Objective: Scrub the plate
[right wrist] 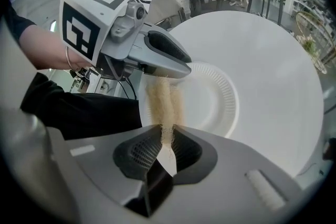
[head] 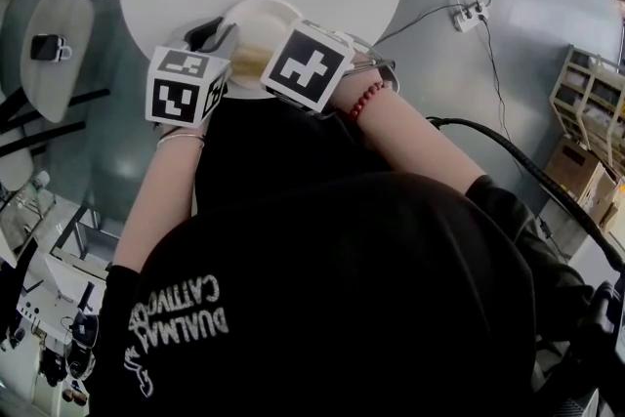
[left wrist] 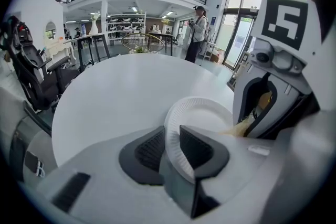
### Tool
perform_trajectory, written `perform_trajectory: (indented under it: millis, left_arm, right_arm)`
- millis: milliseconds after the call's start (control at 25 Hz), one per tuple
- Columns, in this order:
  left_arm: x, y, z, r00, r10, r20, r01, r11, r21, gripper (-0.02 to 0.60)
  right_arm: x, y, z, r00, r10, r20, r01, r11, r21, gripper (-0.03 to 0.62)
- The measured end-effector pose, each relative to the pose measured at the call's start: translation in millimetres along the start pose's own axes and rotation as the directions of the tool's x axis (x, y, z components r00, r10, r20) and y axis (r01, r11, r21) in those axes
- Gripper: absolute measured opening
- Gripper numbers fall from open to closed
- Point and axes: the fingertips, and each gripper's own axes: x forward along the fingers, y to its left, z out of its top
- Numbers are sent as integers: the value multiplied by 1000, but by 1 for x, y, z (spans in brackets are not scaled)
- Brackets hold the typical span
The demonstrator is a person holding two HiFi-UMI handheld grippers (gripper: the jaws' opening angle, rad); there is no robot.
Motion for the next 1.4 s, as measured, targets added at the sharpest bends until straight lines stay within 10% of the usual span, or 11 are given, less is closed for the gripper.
perform_trajectory:
  millis: [920,1400]
  left_arm:
    - [1,1,0,1000,7,16,-7,1000,-24,87]
    - [2,0,2,1000,-3,2,4,999,-51,86]
  right_arm:
    - [-11,2,-51,995,76,66,-85,985,153,58]
    - [-2,25,7,981,160,109,-168,983,67,60]
